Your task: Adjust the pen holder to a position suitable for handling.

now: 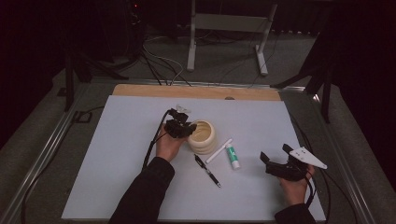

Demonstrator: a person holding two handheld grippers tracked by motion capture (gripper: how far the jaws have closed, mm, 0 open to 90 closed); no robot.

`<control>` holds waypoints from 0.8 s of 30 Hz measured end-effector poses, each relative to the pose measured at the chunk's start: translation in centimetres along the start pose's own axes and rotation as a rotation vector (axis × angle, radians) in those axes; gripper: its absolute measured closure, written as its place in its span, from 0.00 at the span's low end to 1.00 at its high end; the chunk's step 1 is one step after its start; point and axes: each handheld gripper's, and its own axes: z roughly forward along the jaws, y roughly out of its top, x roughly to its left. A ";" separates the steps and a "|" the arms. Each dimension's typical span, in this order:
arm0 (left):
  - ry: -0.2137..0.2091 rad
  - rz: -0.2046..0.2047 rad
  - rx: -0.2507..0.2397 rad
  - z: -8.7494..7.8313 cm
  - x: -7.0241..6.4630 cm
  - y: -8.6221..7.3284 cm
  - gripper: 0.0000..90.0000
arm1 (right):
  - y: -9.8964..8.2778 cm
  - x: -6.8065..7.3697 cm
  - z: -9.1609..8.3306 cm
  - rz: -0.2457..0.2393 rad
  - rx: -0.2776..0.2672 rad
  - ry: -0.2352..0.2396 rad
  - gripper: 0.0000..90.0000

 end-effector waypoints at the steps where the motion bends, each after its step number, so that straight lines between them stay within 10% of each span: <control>1: 0.001 -0.005 -0.005 0.2 0.0 0.0 0.85 | 0.0 0.0 0.0 0.000 0.000 0.000 0.00; 16: 0.015 -0.053 -0.047 1.3 -0.7 0.2 0.80 | 0.0 0.0 0.0 0.002 -0.004 0.000 0.00; 24: -0.010 -0.044 -0.114 1.1 -0.8 0.1 0.44 | 0.0 -0.1 -0.1 0.004 -0.005 -0.001 0.00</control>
